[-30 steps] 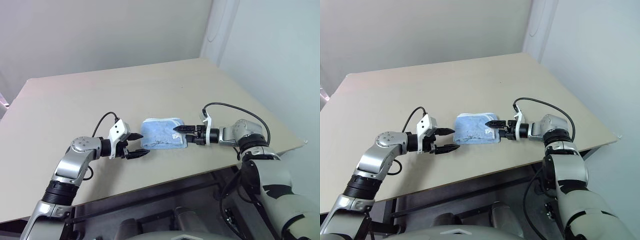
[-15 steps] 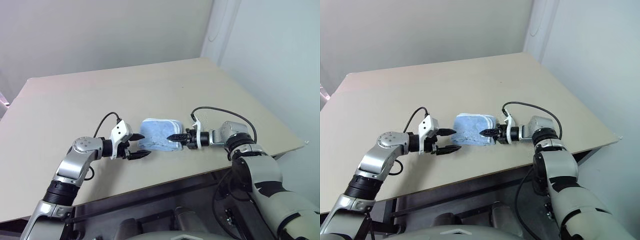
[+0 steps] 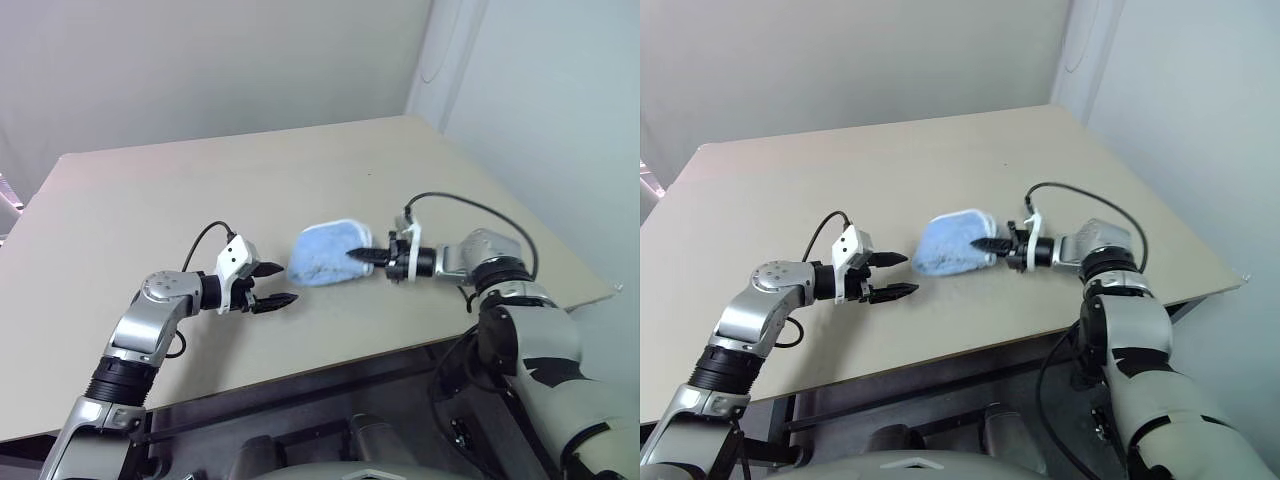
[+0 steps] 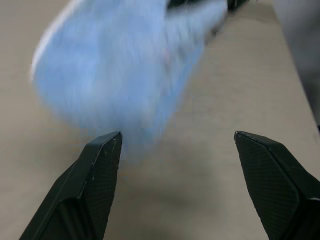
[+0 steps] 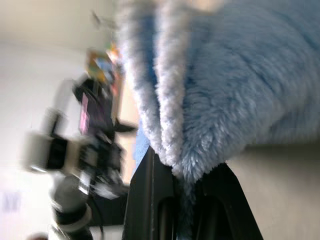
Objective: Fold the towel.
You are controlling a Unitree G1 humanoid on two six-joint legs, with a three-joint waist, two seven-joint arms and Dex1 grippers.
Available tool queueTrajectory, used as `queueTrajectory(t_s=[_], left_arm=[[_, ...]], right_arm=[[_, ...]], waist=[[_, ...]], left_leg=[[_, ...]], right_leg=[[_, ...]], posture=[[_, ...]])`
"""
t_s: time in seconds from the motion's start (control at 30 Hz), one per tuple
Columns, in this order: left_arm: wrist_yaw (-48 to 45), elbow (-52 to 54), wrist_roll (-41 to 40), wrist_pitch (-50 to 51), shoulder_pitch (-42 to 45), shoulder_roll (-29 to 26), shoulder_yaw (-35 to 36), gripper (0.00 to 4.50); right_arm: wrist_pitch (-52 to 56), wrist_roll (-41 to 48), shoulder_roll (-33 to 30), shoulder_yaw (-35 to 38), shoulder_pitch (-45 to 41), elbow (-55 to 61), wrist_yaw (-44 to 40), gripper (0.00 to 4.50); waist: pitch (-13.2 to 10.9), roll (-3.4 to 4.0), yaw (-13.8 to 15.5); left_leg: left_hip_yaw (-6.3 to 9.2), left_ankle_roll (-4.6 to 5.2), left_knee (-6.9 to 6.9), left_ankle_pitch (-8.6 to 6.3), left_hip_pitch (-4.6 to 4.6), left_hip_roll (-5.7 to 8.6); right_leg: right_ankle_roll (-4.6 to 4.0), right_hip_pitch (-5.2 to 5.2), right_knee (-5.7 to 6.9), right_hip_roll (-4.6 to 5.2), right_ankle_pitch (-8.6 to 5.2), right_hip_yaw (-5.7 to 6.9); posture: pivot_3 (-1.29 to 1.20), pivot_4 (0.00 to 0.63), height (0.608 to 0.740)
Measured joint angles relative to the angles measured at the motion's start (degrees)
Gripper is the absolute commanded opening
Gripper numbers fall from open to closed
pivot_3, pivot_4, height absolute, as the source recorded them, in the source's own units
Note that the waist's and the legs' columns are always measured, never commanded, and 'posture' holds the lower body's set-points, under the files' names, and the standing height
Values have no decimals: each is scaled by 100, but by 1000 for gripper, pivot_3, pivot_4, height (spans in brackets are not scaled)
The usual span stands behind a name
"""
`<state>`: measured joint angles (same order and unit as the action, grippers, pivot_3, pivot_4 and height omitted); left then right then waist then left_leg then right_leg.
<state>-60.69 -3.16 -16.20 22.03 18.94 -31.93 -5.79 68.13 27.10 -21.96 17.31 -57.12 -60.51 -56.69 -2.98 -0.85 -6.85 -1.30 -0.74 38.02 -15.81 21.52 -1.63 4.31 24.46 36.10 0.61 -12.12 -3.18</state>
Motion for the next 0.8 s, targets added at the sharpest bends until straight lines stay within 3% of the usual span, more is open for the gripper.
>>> queueTrajectory(t_s=[0.2, 0.43, 0.6, 0.8], left_arm=[[0, -87, -13, -3, 62, 1, -1, 3810], [92, -125, -17, -4, 214, 105, -12, 3810], [103, -114, -74, 71, 217, 75, -1, 3810], [94, -112, -82, 123, 216, 2, -1, 3810]], right_arm=[[87, 795, -435, 1418, 211, 1309, 1015, 26], [-751, 1229, -422, 2909, 1153, 2090, 2851, 26], [-1045, 1656, 3, 3637, 2031, 2962, 3821, 26], [-1364, 2304, 655, 4168, 2485, 3728, 4955, 26]], waist=[[-1, -1, 17], [-2, 0, 13], [-6, 7, -28], [-13, 20, -25]], left_leg=[[2, 0, -7, 0, -3, 0], [-2, 1, -11, 0, -2, 0], [-5, 1, -21, 0, -10, -3], [-3, 2, -20, 0, -14, -7]], right_leg=[[0, 0, -4, -2, -2, 1], [1, -1, -11, -1, -3, -3], [3, 0, -9, -5, -4, -9], [2, -1, -7, -6, -4, -10]], posture=[[0, 0, 729], [0, 0, 729], [0, 0, 729], [0, 0, 729]])
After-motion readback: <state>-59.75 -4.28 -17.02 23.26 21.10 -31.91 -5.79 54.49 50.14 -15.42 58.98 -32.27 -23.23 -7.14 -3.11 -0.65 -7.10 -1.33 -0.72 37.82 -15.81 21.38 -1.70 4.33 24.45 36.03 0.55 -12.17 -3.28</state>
